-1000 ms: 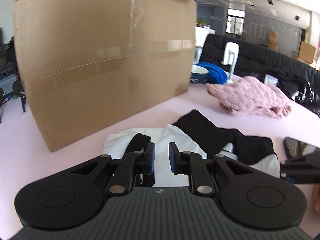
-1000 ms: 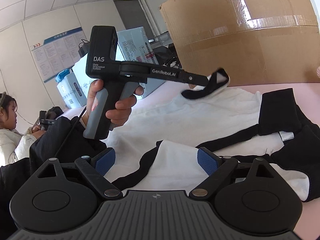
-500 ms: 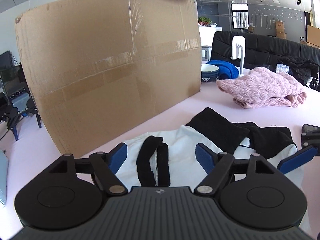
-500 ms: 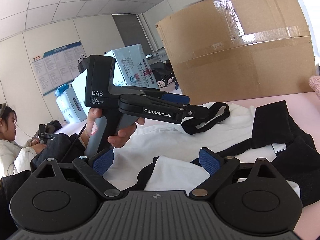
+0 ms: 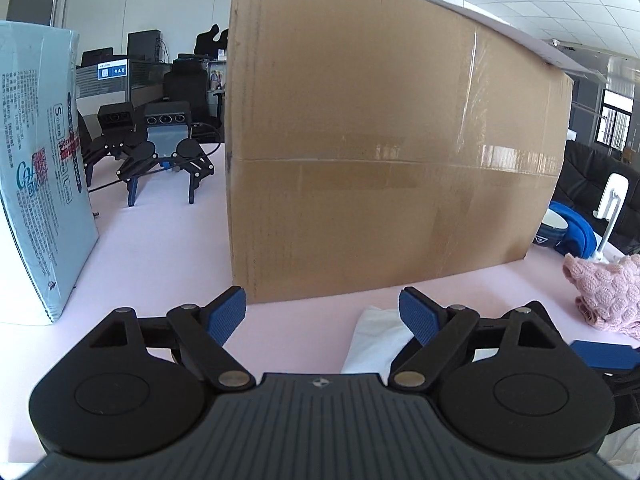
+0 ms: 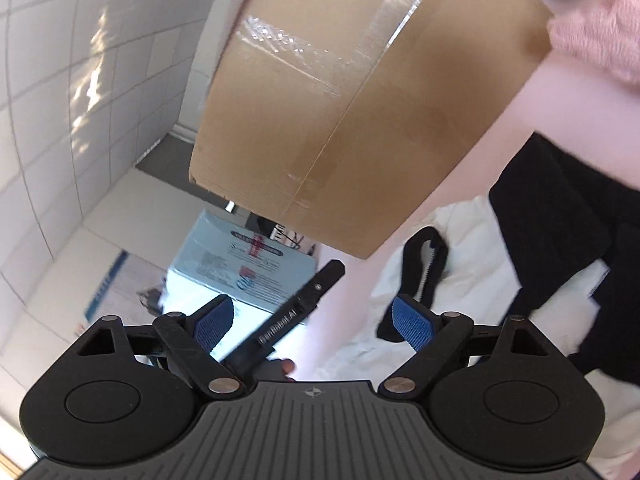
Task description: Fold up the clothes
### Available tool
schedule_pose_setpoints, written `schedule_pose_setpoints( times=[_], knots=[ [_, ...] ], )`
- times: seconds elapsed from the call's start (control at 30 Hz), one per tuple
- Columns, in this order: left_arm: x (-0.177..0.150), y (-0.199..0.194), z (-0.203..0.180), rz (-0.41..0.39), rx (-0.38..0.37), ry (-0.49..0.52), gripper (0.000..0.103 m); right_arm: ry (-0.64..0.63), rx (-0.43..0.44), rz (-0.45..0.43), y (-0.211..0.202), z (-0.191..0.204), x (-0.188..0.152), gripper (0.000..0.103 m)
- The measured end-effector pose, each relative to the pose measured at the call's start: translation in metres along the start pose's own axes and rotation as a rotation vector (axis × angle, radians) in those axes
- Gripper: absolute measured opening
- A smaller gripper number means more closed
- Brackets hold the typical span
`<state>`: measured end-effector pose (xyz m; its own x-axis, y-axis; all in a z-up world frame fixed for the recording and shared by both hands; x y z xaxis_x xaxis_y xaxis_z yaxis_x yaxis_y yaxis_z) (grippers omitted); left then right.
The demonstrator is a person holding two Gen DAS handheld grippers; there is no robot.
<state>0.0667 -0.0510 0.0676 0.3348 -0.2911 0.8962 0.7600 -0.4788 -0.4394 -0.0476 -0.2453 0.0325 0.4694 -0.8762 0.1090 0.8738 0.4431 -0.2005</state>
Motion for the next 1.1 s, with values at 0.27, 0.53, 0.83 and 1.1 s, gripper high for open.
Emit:
schedule_pose_setpoints(
  times=[0.27,0.53,0.83,1.1],
  knots=[
    [0.01,-0.005,0.003,-0.048,-0.015,-0.016,0.082,0.205,-0.141,0.001,0.078,-0.031,0.005,0.065],
    [0.002,0.009,0.01,-0.001,0.026,-0.069,0.083,0.117,-0.214,-0.05,0.084,-0.049,0.021,0.061],
    [-0.005,0.015,0.002,0.022,0.032,-0.055,0.083,-0.02,-0.25,-0.051,0.095,-0.044,0.019,0.059],
    [-0.007,0.014,-0.001,0.028,0.03,-0.04,0.083,-0.149,-0.269,-0.023,0.107,-0.038,0.011,0.012]
  ],
)
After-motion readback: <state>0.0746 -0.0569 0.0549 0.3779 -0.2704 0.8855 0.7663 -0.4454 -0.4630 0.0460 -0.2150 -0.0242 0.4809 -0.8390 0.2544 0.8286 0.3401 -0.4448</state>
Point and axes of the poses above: each gripper's, at about its wrist camera, not at the fingertips, and y roughly the way its jaws point, z to its left, x to its top, the point moved 5 cm from there along y, roughly the way its jaws point, and after that the axes turned 8 degrees about y, right-handed, at the moved point
